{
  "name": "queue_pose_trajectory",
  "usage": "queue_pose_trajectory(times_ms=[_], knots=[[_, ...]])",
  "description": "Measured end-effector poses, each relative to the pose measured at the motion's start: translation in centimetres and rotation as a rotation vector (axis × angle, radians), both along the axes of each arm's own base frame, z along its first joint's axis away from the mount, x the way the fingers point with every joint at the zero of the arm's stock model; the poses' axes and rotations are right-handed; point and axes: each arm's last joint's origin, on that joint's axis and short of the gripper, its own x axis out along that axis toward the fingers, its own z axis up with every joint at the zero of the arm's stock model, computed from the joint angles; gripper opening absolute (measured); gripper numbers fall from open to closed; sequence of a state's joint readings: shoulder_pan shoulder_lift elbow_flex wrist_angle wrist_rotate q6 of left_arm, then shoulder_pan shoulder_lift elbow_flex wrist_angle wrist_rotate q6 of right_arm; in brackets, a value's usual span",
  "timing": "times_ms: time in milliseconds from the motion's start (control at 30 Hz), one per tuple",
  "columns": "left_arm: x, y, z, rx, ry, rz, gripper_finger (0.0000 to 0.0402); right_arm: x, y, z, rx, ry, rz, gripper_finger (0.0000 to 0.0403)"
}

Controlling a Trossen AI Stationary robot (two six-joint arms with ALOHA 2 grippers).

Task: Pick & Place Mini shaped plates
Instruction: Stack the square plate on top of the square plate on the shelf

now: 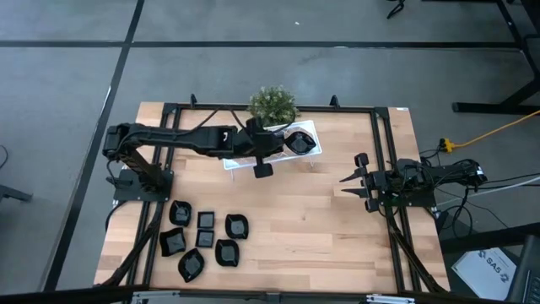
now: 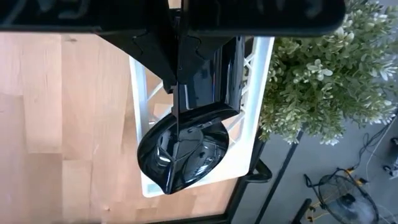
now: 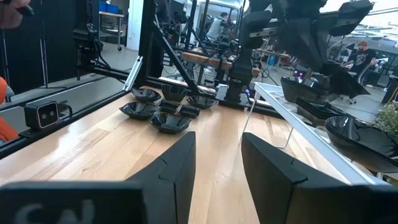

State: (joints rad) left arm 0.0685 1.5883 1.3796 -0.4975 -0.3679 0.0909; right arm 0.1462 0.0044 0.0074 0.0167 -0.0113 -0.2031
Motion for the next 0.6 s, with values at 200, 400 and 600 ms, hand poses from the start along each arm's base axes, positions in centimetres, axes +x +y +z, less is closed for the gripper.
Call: queue_pose_trajectory(times_ms=[200,400,600], knots=[[0.02,-0.02,-0.13,0.010,0.010,0.011,0.0003,0.00,0.00,0.00,0.000,0.000,0.000,0.0129],[0.04,0.04,-0.76,-0.007,0.048,0.027,0.0002,0.00,0.00,0.00,0.000,0.000,0.000,0.0129],[0.09,0.04,-0.67,-0.008,0.037,0.029,0.0006,0.00,0.00,0.00,0.000,0.000,0.000,0.0129]])
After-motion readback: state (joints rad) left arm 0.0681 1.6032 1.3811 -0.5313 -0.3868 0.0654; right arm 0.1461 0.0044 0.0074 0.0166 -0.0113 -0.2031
